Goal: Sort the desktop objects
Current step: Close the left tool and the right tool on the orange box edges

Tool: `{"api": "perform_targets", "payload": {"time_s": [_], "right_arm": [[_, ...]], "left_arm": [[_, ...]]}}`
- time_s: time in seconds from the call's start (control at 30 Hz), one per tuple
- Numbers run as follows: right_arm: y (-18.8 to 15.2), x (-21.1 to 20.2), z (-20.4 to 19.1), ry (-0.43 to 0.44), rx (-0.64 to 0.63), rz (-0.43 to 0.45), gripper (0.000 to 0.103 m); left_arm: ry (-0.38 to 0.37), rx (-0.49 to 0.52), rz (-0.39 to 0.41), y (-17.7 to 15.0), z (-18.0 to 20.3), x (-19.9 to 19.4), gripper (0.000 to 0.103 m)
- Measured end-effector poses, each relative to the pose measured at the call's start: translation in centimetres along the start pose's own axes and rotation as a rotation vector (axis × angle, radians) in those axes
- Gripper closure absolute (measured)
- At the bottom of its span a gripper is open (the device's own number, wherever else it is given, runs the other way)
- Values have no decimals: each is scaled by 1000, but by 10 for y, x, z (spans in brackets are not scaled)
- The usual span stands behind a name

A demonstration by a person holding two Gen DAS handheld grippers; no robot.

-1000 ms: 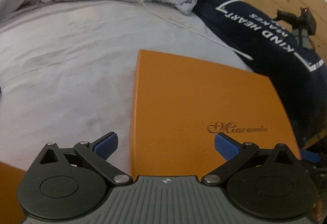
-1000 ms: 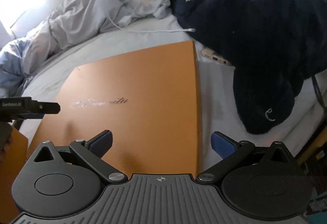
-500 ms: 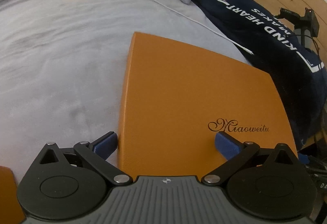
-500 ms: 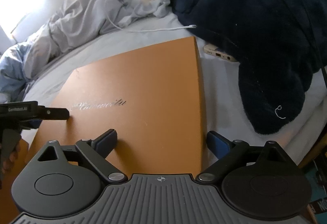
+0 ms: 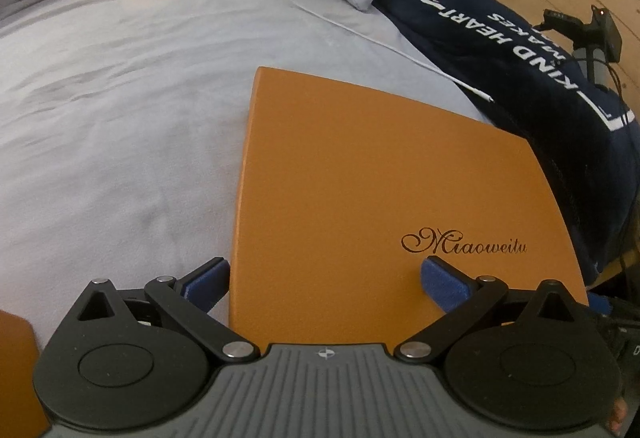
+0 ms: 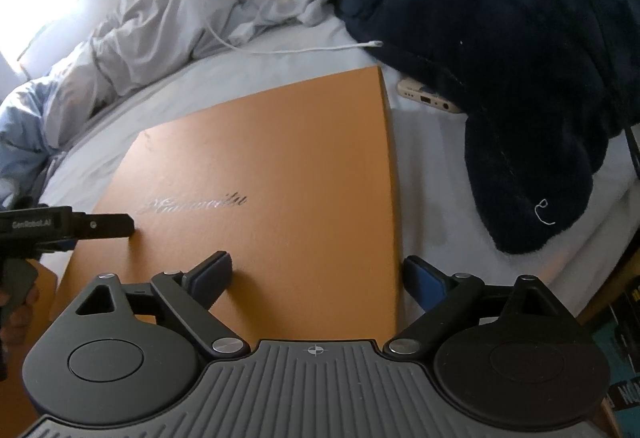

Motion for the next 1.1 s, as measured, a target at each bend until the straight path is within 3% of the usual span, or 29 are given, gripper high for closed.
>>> {"api": "perform_targets", "payload": {"time_s": [0.53, 1.1], "right_arm": [[14, -48, -35, 10, -73, 58, 10], [37, -122, -119, 93, -165, 166, 10]], "left_arm": [[27, 12, 99, 6, 7, -60, 0], [44, -16, 271, 14, -7, -164, 0]]}}
Point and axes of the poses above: each gripper's, at about its wrist camera, not at the fingertips, and x roughly the way its jaws point, z to its right, y to its top, the point moved 6 cm from there along x, roughly the way its jaws point, and after that the axes turned 5 degrees about -z, right-handed, at the moved point
